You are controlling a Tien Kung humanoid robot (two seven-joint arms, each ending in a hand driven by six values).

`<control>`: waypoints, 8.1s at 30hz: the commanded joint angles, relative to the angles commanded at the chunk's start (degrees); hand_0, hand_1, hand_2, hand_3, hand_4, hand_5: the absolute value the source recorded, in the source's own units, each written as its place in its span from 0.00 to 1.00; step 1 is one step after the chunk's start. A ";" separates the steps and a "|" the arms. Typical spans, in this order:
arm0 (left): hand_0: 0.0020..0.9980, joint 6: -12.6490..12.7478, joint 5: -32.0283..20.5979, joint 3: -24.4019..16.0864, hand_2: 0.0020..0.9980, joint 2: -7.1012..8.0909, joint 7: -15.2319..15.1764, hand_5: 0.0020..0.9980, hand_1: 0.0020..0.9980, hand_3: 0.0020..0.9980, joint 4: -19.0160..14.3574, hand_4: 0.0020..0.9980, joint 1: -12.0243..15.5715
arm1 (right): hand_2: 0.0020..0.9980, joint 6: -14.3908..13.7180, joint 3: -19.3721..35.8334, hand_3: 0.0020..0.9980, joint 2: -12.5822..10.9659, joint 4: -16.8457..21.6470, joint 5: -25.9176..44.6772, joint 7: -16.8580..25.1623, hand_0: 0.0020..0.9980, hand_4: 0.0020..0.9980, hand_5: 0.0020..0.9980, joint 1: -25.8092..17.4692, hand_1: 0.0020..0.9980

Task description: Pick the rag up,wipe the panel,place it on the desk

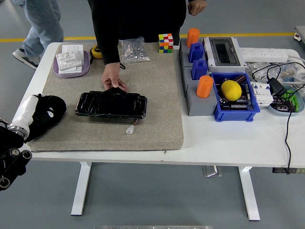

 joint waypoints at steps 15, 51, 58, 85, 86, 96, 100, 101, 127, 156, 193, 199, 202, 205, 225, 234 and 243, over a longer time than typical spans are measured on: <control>0.38 1.50 -0.59 -0.73 0.64 0.52 -0.09 0.00 0.25 0.40 -4.07 0.00 -0.32 | 0.68 0.15 -0.33 0.62 -0.03 -0.13 0.33 -0.02 0.71 1.00 0.60 0.26 0.60; 0.36 1.54 2.22 13.66 0.63 -1.94 2.35 0.00 0.23 0.41 -1.82 0.00 -10.34 | 0.68 0.99 -1.35 0.63 -0.32 -0.59 1.01 0.37 0.70 1.00 0.63 1.12 0.59; 0.36 1.38 2.89 16.33 0.63 -2.43 2.72 0.00 0.23 0.42 -3.41 0.00 -11.26 | 0.68 1.11 -1.50 0.63 -0.40 -0.63 1.03 0.41 0.70 1.00 0.63 1.22 0.59; 0.36 0.61 1.14 29.28 0.62 -6.60 3.82 0.00 0.23 0.42 -4.82 0.00 -17.43 | 0.68 1.95 -2.02 0.63 -1.08 -0.93 0.74 0.03 0.70 1.00 0.63 1.88 0.59; 0.36 0.56 1.24 29.61 0.62 -6.71 3.91 0.00 0.23 0.42 -4.88 0.00 -17.63 | 0.68 1.99 -2.02 0.63 -1.11 -0.95 0.74 0.01 0.70 1.00 0.63 1.89 0.59; 0.36 0.41 0.77 33.13 0.63 -8.02 4.25 0.00 0.23 0.43 -5.43 0.00 -19.46 | 0.68 2.28 -2.07 0.63 -1.25 -1.10 0.73 -0.14 0.70 1.00 0.63 2.08 0.59; 0.35 0.36 0.61 34.55 0.63 -8.71 4.42 0.00 0.23 0.43 -5.74 0.00 -20.13 | 0.68 2.45 -2.27 0.63 -1.28 -1.19 0.78 -0.21 0.70 1.00 0.62 2.21 0.59; 0.35 0.34 0.50 34.83 0.63 -8.91 4.48 0.00 0.23 0.43 -5.79 0.00 -20.27 | 0.68 2.48 -2.36 0.63 -1.31 -1.20 0.83 -0.23 0.70 1.00 0.62 2.23 0.59; 0.33 1.34 0.35 33.68 0.62 -8.88 4.92 0.00 0.23 0.42 -4.11 0.00 -19.71 | 0.68 2.26 -2.32 0.62 -1.14 -1.15 1.13 -0.36 0.70 1.00 0.62 1.93 0.59; 0.31 2.64 3.24 23.93 0.61 -5.51 6.00 0.00 0.22 0.42 -1.48 0.00 -15.95 | 0.68 2.17 -1.25 0.63 -1.05 -1.27 0.65 -0.63 0.70 1.00 0.62 1.16 0.59; 0.30 4.00 5.65 15.98 0.59 -1.06 6.51 0.00 0.22 0.42 0.45 0.00 -12.20 | 0.68 1.92 -0.28 0.63 -1.30 -1.12 0.56 -0.91 0.70 1.00 0.62 0.70 0.59; 0.30 3.98 5.55 16.59 0.59 -1.39 6.57 0.00 0.22 0.42 0.04 0.00 -12.54 | 0.68 1.93 -0.38 0.63 -1.30 -1.17 0.70 -0.86 0.70 1.00 0.62 0.84 0.59; 0.30 3.90 5.38 17.63 0.59 -1.85 6.65 0.00 0.22 0.42 -0.09 0.00 -13.02 | 0.68 1.90 -0.49 0.63 -1.34 -1.15 0.80 -0.78 0.70 1.00 0.62 0.96 0.59; 0.30 3.77 4.97 19.16 0.59 -2.77 6.76 0.00 0.22 0.42 -0.06 0.00 -13.75 | 0.68 1.94 -0.64 0.63 -1.40 -1.18 0.86 -0.76 0.70 1.00 0.62 1.06 0.59; 0.30 3.26 2.87 28.32 0.59 -5.57 7.35 0.00 0.22 0.42 -1.58 0.00 -17.38 | 0.68 2.32 -0.47 0.63 -1.69 -1.30 0.58 -0.86 0.70 1.00 0.63 1.45 0.59; 0.30 2.96 2.38 32.35 0.59 -7.06 7.93 0.00 0.22 0.42 -2.86 0.00 -18.83 | 0.68 2.46 -0.70 0.63 -1.83 -1.37 0.57 -0.93 0.70 1.00 0.63 1.67 0.59; 0.30 2.93 1.57 36.00 0.59 -7.89 8.18 0.00 0.22 0.42 -4.16 0.00 -19.80 | 0.68 2.61 -0.90 0.63 -1.86 -1.54 0.54 -1.01 0.70 1.00 0.63 1.80 0.59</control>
